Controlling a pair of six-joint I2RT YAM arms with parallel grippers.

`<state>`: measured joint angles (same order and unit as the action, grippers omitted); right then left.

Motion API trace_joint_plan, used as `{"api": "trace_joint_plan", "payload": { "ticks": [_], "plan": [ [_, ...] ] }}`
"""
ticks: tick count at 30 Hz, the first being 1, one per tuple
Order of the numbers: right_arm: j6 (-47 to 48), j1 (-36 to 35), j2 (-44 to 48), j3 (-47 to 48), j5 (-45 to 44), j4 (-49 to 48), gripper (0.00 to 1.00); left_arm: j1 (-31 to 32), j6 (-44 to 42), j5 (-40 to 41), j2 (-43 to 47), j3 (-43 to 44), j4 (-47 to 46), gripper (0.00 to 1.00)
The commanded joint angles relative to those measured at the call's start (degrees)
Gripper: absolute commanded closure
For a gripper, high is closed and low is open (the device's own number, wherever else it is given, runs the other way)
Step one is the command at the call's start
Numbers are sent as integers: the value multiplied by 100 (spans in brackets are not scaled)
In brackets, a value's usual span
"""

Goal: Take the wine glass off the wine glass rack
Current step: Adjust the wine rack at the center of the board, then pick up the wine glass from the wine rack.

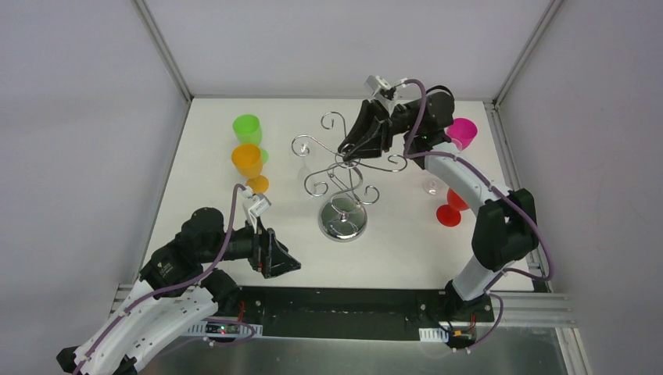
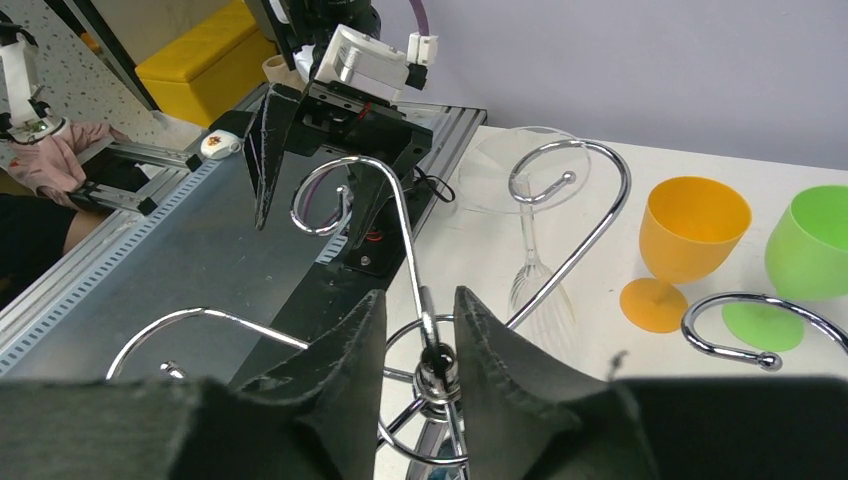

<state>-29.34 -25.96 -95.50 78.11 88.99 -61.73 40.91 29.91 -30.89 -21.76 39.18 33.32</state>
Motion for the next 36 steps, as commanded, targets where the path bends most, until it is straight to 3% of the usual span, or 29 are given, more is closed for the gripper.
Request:
{"api": "trace_joint_plan", "payload": {
  "ticks": [1, 3, 10, 21, 23, 27, 32, 36],
  "plan": [
    [-22, 30, 353, 94, 216, -416, 61, 4, -154, -19, -48, 2, -124, 15],
    [-27, 37, 344, 109, 179, -412, 56, 5, -152, -26, -50, 6, -128, 15],
    [-12, 153, 382, 330, -161, -331, 54, 5, -161, -38, -57, 8, -124, 15],
    [327, 618, 693, 361, -1617, 244, 51, -1, -170, -39, -65, 11, -124, 15],
    [902, 698, 905, 258, -2033, 852, 50, 5, -170, -34, -78, 11, -124, 15],
    [3219, 682, 1461, 537, -3197, 4159, 47, 5, -161, 1, -64, -4, -123, 15],
    [3505, 715, 1884, 421, -3994, 4993, 45, 5, -152, 38, -39, 2, -124, 15],
    [3278, 719, 2219, 415, -5146, 5680, 42, 5, -123, 208, -61, -6, -124, 15]
  ]
}}
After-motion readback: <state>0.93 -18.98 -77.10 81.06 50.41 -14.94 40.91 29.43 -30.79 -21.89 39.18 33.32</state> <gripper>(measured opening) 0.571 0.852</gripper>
